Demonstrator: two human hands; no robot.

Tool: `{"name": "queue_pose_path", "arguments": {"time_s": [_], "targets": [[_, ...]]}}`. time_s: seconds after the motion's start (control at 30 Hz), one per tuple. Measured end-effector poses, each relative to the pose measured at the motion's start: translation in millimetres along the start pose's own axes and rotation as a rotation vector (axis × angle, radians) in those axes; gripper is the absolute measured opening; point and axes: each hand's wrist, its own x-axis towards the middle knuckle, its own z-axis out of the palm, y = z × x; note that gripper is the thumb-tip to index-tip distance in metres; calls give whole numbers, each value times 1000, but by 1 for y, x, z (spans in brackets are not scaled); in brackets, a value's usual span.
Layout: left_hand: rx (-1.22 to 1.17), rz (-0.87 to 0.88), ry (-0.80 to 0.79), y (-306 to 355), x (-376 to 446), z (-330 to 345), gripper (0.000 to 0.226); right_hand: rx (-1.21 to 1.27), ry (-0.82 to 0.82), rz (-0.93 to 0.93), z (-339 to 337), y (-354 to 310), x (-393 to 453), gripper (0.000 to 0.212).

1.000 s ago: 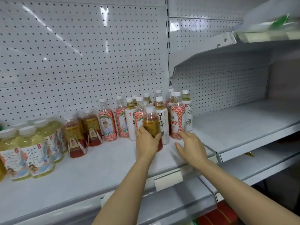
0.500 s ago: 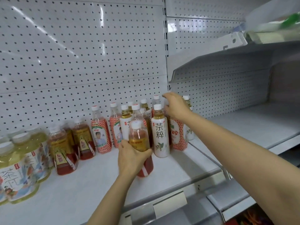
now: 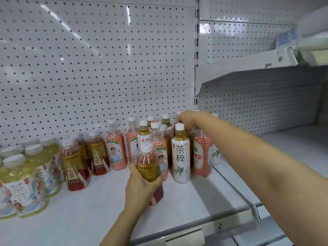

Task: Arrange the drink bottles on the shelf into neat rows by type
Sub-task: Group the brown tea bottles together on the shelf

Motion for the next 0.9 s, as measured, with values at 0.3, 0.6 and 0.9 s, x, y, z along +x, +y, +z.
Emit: {"name": "queue_pose_path", "arguments": {"time_s": [0.3,0.6,0.9], "targets": [[-15,-2,-8,0,-1,1,73,196,155,73,-22,17,-3,25],[-136,5,-50,3,-6,-1,69,887,784,71,-89,2,-51,36],[-156,38,49,-10,-13,-12,68,1325,995,-188,-92,-32,-97,40]]}}
